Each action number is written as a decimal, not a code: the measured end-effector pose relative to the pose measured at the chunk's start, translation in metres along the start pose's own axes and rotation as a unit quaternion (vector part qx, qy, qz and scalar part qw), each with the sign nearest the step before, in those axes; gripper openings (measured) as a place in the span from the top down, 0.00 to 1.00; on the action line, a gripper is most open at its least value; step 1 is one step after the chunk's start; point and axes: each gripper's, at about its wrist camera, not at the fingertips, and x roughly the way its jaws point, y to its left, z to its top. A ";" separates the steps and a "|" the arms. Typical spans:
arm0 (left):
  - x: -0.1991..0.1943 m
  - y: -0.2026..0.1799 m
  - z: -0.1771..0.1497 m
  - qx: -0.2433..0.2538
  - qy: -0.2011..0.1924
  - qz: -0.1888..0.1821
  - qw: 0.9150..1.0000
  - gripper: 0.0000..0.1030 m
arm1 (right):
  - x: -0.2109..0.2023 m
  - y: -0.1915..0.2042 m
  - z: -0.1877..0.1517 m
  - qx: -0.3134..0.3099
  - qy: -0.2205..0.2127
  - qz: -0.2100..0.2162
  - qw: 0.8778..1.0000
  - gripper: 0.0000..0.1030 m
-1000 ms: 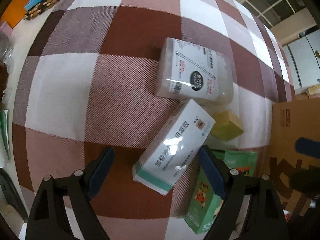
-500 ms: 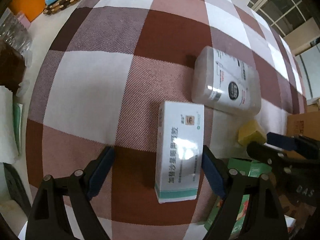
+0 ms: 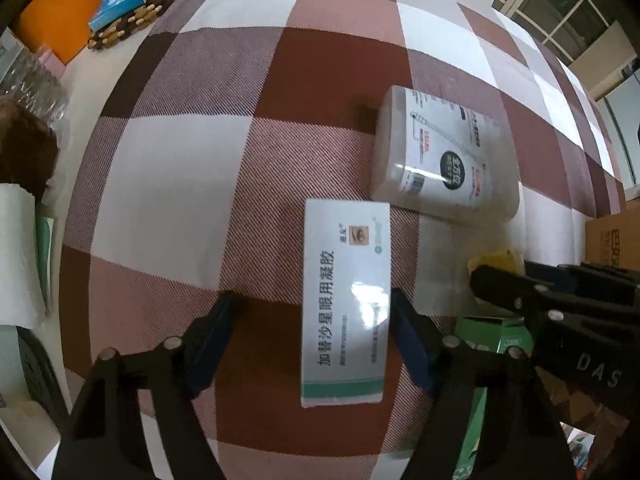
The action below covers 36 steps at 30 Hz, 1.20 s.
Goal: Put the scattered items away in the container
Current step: 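Grasp the white eye-gel medicine box with the left tool while the right tool grasps the yellow sponge, then carry the medicine box and yellow sponge with both tools over the box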
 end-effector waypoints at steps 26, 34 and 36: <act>-0.043 0.004 0.003 -0.005 -0.010 -0.039 0.999 0.63 | -0.067 0.006 -0.018 -0.013 -0.037 0.017 0.999 0.72; -0.068 -0.009 -0.008 0.009 -0.025 -0.039 0.999 0.63 | -0.085 0.010 -0.032 -0.020 -0.050 0.023 0.998 0.72; -0.074 -0.013 -0.011 0.013 -0.026 -0.040 0.999 0.63 | -0.089 0.011 -0.035 -0.022 -0.054 0.025 0.998 0.72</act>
